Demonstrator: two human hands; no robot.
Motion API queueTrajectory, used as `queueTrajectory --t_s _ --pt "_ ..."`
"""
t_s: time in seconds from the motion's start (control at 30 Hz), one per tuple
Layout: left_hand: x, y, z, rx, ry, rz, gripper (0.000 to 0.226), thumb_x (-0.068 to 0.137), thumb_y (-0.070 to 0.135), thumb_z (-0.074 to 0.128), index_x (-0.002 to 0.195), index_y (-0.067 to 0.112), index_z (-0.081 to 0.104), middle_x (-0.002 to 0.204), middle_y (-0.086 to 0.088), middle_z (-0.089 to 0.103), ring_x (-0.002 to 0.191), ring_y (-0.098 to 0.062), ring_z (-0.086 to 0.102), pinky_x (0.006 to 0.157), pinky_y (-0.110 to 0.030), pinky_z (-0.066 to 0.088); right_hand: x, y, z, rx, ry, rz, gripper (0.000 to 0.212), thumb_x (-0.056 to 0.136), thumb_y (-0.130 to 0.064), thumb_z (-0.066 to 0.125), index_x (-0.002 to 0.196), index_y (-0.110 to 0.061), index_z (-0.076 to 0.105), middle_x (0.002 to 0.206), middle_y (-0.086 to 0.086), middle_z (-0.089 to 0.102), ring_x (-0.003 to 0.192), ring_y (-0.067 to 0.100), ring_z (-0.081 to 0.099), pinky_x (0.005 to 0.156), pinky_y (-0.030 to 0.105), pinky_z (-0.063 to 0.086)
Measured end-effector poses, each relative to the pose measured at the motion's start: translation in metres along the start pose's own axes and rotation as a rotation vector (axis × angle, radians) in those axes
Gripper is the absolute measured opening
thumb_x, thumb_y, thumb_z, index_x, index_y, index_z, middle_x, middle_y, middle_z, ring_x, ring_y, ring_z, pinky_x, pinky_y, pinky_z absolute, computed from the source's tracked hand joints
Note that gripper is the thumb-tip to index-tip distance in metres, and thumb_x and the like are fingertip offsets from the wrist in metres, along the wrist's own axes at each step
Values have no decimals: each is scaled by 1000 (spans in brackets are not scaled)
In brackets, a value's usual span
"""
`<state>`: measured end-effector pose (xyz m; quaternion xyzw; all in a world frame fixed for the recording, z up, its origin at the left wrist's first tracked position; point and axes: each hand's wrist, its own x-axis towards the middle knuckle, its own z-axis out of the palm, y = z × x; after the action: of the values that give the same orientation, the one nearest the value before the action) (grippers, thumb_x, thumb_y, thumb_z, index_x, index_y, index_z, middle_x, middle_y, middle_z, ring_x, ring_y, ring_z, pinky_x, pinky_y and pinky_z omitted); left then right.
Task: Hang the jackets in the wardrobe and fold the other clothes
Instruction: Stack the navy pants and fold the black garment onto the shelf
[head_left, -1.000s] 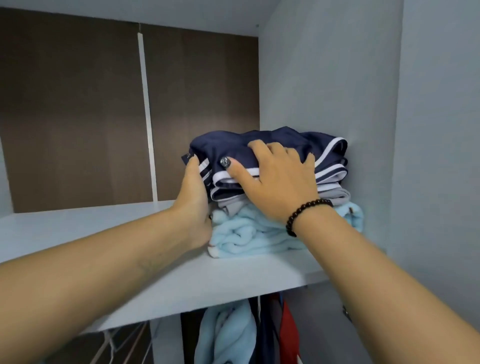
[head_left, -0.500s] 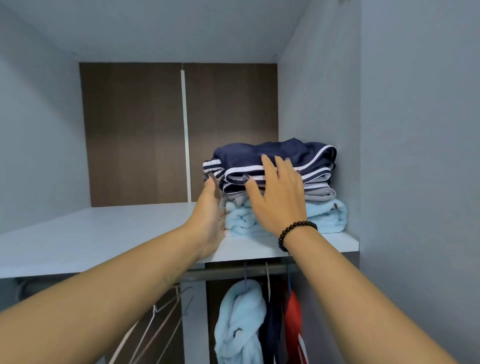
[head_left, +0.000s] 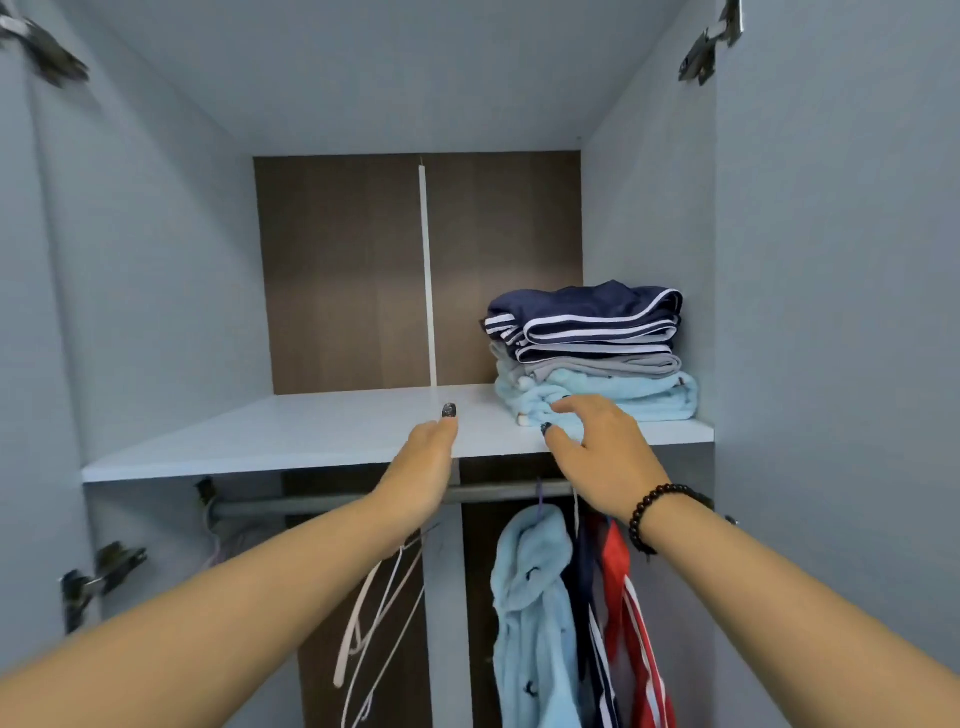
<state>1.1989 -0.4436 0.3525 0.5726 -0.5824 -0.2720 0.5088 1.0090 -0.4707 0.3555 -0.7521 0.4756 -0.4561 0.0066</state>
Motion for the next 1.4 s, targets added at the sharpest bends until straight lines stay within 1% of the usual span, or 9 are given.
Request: queueTrajectory --t_s 0.07,0.13,0.43,0.6,0.8,0.93,1.13,1.23,1.4 --pt "-25 -16 -22 168 -5 14 57 102 52 24 149 20 29 147 -4 42 130 -22 43 107 -38 34 -24 -13 3 -54 -106 14 42 94 -35 51 133 -18 50 138 1 48 123 17 46 102 31 38" --pt "-50 -31 -44 279 -4 45 60 100 54 26 152 24 24 153 -1 36 137 -20 38 105 -32 30 -46 -28 7 -85 -199 14 47 94 -38 50 136 -17 47 140 1 46 126 17 44 103 32 38" --pt "-142 -64 -141 717 -64 79 69 100 52 34 155 18 13 162 2 15 147 -13 16 115 -25 13 -83 -101 32 -96 -394 -87 48 93 -40 51 134 -16 48 132 4 49 104 18 56 91 31 46" --pt "-204 -80 -181 815 -22 -49 68 100 50 33 155 19 9 163 1 11 148 -13 12 112 -21 8 -104 -143 63 -46 -503 -231 49 92 -40 53 135 -17 48 139 3 47 119 19 52 98 32 41" --pt "-302 -113 -206 766 128 -296 71 98 54 37 155 23 10 162 5 12 147 -11 15 116 -24 13 -158 -189 103 61 -705 -429 46 93 -38 52 135 -21 46 142 -2 40 110 16 54 88 28 44" --pt "-393 -137 -195 673 282 -467 72 94 62 36 154 28 14 160 8 20 144 -9 25 112 -23 21 -216 -213 127 168 -871 -539 43 93 -38 53 133 -22 46 138 -4 41 84 6 50 85 28 43" --pt "-533 -160 -167 642 442 -728 70 95 58 39 154 26 17 158 9 23 138 -12 35 111 -21 23 -323 -245 149 261 -1119 -739 44 94 -38 50 135 -23 45 143 -6 38 126 13 42 100 25 36" --pt "-595 -158 -155 624 552 -804 66 96 53 42 152 25 21 156 8 28 136 -9 36 110 -22 26 -374 -267 144 321 -1230 -791 43 95 -38 50 135 -24 44 143 -8 38 123 11 44 97 22 37" --pt "-687 -159 -140 558 753 -888 64 98 47 46 152 25 21 158 9 23 141 -6 25 106 -13 17 -460 -312 130 431 -1391 -876 41 95 -36 50 134 -25 45 142 -9 38 121 8 44 94 18 34"
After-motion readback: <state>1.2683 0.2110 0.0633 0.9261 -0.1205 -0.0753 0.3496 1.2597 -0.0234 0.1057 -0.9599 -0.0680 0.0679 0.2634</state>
